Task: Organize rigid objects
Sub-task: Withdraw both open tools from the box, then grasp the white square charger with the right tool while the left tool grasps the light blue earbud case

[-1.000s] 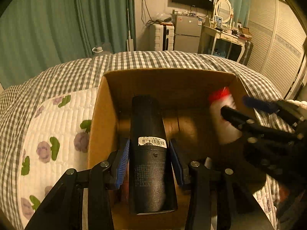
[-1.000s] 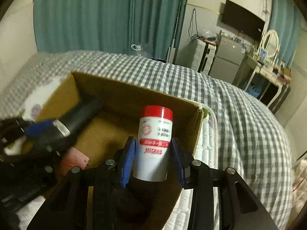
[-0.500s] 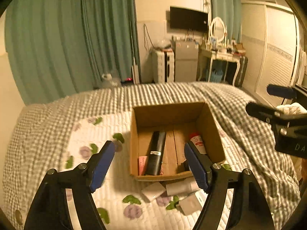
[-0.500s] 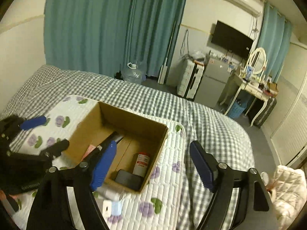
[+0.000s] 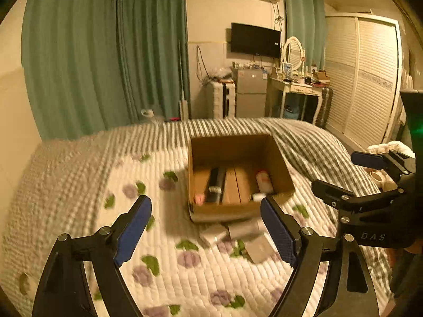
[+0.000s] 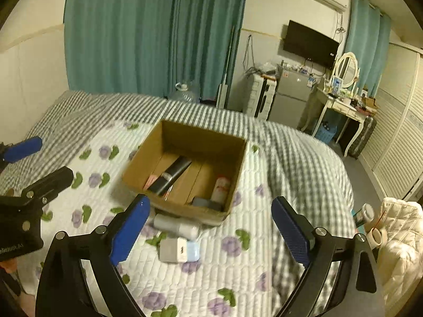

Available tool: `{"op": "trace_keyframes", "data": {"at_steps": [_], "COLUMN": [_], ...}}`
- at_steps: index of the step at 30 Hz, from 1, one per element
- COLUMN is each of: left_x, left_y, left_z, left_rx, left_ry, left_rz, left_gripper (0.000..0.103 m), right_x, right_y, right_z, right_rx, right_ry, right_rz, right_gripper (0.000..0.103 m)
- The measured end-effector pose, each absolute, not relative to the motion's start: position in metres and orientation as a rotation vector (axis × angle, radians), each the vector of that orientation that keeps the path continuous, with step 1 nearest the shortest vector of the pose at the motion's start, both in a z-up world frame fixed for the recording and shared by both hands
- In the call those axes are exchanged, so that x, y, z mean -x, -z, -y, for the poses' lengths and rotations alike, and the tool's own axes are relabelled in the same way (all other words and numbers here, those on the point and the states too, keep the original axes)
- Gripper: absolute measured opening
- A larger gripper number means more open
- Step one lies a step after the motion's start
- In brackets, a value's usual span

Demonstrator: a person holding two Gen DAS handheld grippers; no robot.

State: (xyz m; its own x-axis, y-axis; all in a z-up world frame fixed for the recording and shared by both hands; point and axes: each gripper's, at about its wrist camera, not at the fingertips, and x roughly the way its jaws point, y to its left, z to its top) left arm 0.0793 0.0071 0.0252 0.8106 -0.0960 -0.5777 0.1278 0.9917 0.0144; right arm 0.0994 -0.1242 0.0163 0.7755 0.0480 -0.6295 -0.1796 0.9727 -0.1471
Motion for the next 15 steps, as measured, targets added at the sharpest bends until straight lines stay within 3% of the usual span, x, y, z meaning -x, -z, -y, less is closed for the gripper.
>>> {"op": "trace_keyframes", "data": {"at_steps": [9, 15], "left_x": [-0.099, -0.106], "left_y": [0.069, 0.099], "left_z": [-0.031, -0.032], "left_rx": [-0.023, -0.064], "left_ry": [0.061, 0.035], "left_rz": [-0.763, -0.806], "left_gripper": [0.087, 0.087], "right_x": [-0.133, -0.162], "right_y": [0.101, 0.163], "right_z": [0.109, 0.103], "right_rx": [0.227, 0.141], "right_ry": [-0.180, -0.214], "right_rz": [-0.877, -1.033], "right_gripper": [0.093, 0.076]}}
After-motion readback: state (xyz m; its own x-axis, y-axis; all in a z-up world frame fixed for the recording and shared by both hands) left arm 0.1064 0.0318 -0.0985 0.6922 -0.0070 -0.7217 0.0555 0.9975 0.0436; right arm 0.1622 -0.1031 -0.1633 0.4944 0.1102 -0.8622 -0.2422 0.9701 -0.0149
